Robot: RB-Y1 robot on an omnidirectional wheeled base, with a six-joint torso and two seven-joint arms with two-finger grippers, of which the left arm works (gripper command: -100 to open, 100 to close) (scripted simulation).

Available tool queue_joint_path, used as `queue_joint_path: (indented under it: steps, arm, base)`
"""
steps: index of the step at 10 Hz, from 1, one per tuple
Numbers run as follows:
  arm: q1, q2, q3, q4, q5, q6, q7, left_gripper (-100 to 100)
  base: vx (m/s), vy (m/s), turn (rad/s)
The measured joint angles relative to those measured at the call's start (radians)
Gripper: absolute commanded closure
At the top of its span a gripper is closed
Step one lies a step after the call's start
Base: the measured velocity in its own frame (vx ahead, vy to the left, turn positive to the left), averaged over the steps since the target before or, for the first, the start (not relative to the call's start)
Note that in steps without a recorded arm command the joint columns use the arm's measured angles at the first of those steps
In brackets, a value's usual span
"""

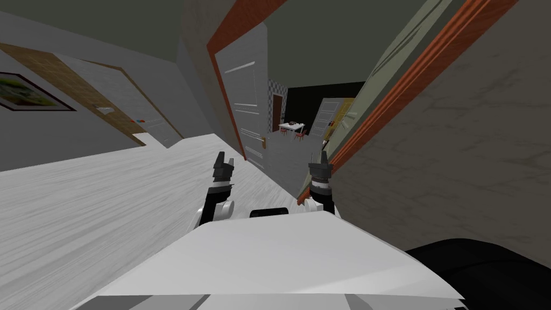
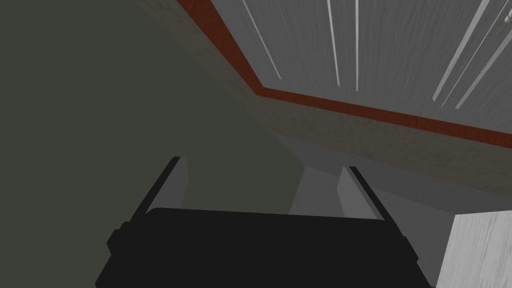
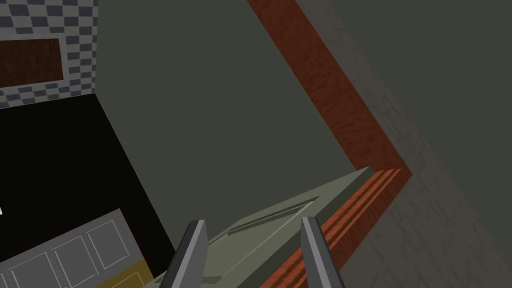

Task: Push the door open

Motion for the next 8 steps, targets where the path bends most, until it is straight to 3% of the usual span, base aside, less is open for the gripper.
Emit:
queue_joint_path:
  steps: [8]
  arm:
    - [-0.135,0.03,-0.054,0.198,-0.004,-0.002,0.034,-100]
  base:
    - [0.095,0.095,-0.036]
